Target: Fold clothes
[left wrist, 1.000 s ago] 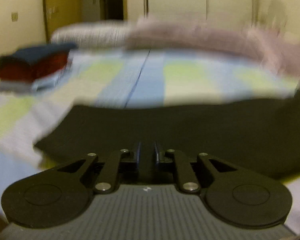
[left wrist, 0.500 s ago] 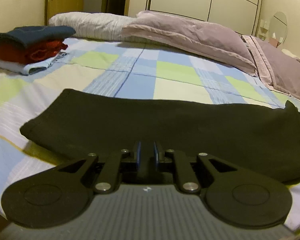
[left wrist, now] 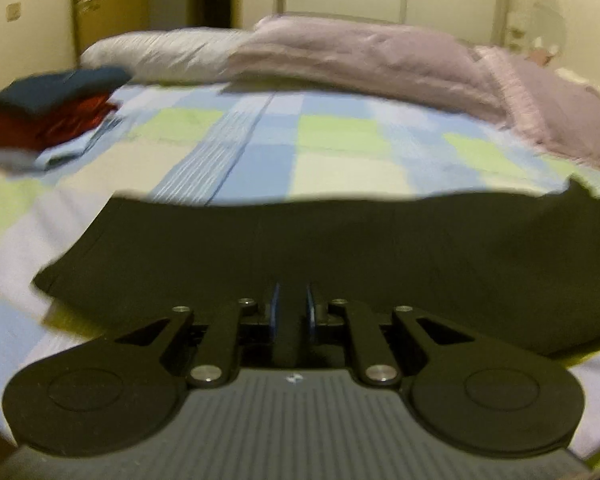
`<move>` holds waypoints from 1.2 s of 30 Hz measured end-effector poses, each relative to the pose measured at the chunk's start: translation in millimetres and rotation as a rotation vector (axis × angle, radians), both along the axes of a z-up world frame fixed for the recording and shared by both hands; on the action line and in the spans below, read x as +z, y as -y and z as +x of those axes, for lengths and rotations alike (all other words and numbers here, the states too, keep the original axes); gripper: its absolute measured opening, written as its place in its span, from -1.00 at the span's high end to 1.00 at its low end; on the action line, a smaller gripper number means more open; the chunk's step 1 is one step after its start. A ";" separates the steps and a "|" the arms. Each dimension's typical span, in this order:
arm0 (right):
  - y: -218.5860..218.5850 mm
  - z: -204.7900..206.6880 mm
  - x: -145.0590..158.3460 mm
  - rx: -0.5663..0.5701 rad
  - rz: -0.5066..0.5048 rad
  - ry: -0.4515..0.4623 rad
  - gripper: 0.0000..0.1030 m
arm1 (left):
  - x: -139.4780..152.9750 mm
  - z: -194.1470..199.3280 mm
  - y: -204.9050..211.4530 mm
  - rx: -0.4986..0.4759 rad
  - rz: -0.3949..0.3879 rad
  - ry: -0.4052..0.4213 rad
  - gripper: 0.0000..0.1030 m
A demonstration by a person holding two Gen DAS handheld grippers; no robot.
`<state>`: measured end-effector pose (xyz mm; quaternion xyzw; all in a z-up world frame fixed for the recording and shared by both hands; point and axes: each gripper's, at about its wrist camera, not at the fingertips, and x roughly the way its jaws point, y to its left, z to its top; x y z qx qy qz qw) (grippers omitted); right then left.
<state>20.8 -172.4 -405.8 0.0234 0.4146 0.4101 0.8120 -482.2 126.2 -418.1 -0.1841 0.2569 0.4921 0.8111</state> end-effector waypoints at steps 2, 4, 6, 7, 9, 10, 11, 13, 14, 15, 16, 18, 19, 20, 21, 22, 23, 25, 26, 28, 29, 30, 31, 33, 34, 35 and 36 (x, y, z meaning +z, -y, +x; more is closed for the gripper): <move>-1.9 -10.7 31.4 0.038 0.039 0.195 1.00 | 16.2 20.4 -1.8 -0.060 0.016 0.028 0.79; -16.5 -8.1 52.9 0.061 0.060 0.296 0.95 | 31.3 54.9 -7.6 -0.149 0.027 0.059 0.79; -41.7 3.0 65.2 0.088 0.066 0.336 0.47 | 43.5 101.6 -13.8 -0.256 0.030 0.093 0.79; -59.9 11.0 67.9 0.109 0.054 0.349 0.26 | 46.3 127.7 -14.4 -0.303 0.029 0.099 0.78; -98.4 24.8 66.9 0.161 0.032 0.412 0.10 | 51.7 179.8 -15.5 -0.396 0.027 0.113 0.79; -115.5 25.0 61.4 0.197 0.010 0.445 0.10 | 52.2 204.1 -14.3 -0.445 0.020 0.117 0.77; -132.6 25.3 56.0 0.232 -0.012 0.477 0.10 | 52.6 228.3 -13.1 -0.493 0.014 0.122 0.75; -166.7 25.8 45.2 0.303 -0.057 0.542 0.10 | 44.8 270.3 -11.3 -0.553 0.009 0.120 0.74; -182.8 25.7 38.1 0.340 -0.080 0.569 0.10 | 40.8 291.2 -10.5 -0.583 0.006 0.119 0.72; -195.5 24.3 25.5 0.380 -0.108 0.576 0.10 | 29.2 306.3 -12.6 -0.588 0.000 0.102 0.70; -207.9 23.6 10.7 0.417 -0.141 0.582 0.10 | 17.5 321.2 -14.7 -0.593 -0.006 0.084 0.70; -217.6 30.0 -26.9 0.431 -0.212 0.552 0.11 | -23.3 341.3 -25.3 -0.574 -0.079 -0.026 0.70; -218.2 34.4 -43.7 0.428 -0.241 0.525 0.11 | -41.0 341.7 -28.6 -0.577 -0.096 -0.024 0.65; -218.7 39.0 -56.3 0.425 -0.261 0.499 0.11 | -46.2 336.1 -29.8 -0.570 -0.083 0.019 0.65; -218.5 44.0 -54.6 0.424 -0.254 0.474 0.11 | -42.3 333.2 -32.2 -0.557 -0.092 0.030 0.65; -218.4 48.5 -53.1 0.426 -0.249 0.453 0.11 | -38.4 330.4 -34.6 -0.545 -0.101 0.040 0.65; -218.5 51.7 -51.9 0.436 -0.250 0.443 0.11 | -34.5 327.5 -36.9 -0.533 -0.109 0.050 0.66; -215.3 54.1 -46.3 0.436 -0.248 0.441 0.11 | -24.3 308.6 -40.4 -0.510 -0.102 0.075 0.66; -206.5 49.8 -36.8 0.406 -0.236 0.461 0.11 | -19.2 295.0 -39.7 -0.502 -0.097 0.085 0.66; -183.9 50.4 -25.7 0.349 -0.209 0.448 0.11 | -7.9 265.1 -38.1 -0.454 -0.067 0.063 0.66; -171.2 53.5 -22.8 0.322 -0.195 0.426 0.11 | -8.0 250.7 -38.4 -0.434 -0.055 0.035 0.66; -158.4 56.7 -19.8 0.294 -0.180 0.404 0.10 | -12.2 236.1 -37.6 -0.419 -0.050 -0.012 0.65; -146.7 59.6 -19.1 0.277 -0.170 0.385 0.10 | -18.3 224.3 -40.1 -0.398 -0.055 -0.064 0.65; -130.8 62.7 -30.6 0.305 -0.177 0.377 0.11 | -20.3 191.3 -43.7 -0.309 -0.036 -0.089 0.64; -123.6 58.5 -25.1 0.293 -0.171 0.376 0.11 | -14.5 174.4 -42.0 -0.293 -0.032 -0.062 0.65; -118.4 51.2 -16.1 0.278 -0.179 0.378 0.11 | -8.8 157.5 -40.2 -0.278 -0.027 -0.034 0.65; -112.3 40.4 -6.9 0.259 -0.171 0.407 0.11 | -5.6 141.8 -33.5 -0.259 -0.001 -0.032 0.65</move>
